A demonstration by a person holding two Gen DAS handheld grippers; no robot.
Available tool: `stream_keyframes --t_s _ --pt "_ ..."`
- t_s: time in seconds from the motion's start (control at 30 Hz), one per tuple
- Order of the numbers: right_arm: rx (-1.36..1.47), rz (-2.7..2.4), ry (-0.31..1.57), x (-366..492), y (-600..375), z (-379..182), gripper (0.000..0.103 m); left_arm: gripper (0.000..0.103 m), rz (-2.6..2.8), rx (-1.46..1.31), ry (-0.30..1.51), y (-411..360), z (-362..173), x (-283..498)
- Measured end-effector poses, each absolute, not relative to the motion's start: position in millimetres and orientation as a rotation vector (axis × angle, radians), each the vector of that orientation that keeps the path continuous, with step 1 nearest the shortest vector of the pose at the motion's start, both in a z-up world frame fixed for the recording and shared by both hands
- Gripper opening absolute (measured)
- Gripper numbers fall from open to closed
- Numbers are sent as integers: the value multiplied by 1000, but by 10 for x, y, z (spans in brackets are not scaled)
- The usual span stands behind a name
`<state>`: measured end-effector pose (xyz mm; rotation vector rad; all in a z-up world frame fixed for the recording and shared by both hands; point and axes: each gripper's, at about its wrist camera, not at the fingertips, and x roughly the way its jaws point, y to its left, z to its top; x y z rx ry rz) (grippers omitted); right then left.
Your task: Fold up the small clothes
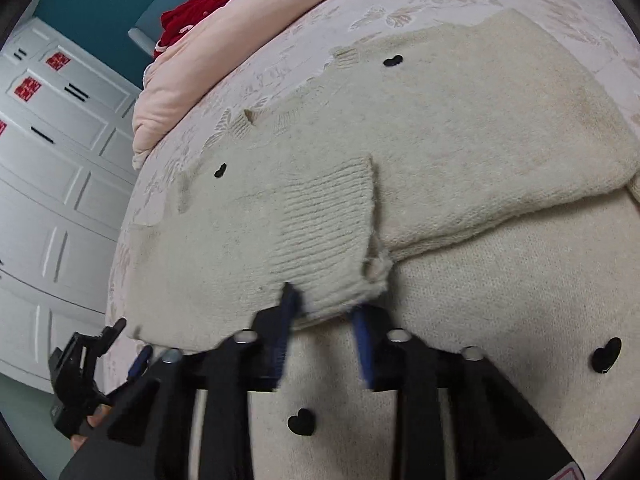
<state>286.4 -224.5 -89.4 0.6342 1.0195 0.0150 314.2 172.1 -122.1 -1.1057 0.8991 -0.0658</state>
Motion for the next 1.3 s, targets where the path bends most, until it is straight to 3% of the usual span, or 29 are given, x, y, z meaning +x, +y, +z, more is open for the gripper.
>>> stream_keyframes --t_s 0.2,0.33,0.43,0.63,0.83,0.97,1.13,1.23,1.3 --pt "558 86 914 3014 -2160 -341 7 42 -40 -1082 849 1752 -1017 3319" --pt "459 148 694 3030 -2268 541 7 21 -27 -1009 846 1683 -890 3493" --pt "368 94 616 2981 -2540 805 7 17 -41 -917 867 1522 -896 3557" --pt "325 -155 990 3228 -3101 -573 6 10 -4 -854 972 1188 -1237 3554" --pt "503 -40 777 3044 -3301 -166 6 10 5 -810 964 1214 -1203 3577" --pt "440 -123 1009 3176 -3340 -819 6 11 -1 -758 961 1162 -1257 3568" --pt "564 -71 856 2924 -3439 -662 6 12 -21 -658 941 1094 -1258 3541" --pt "425 -91 1000 3056 -3347 -943 6 12 -30 -652 938 1099 -1265 3537" --pt "445 -73 971 3025 -3384 -854 10 12 -34 -665 939 1120 -1268 3540"
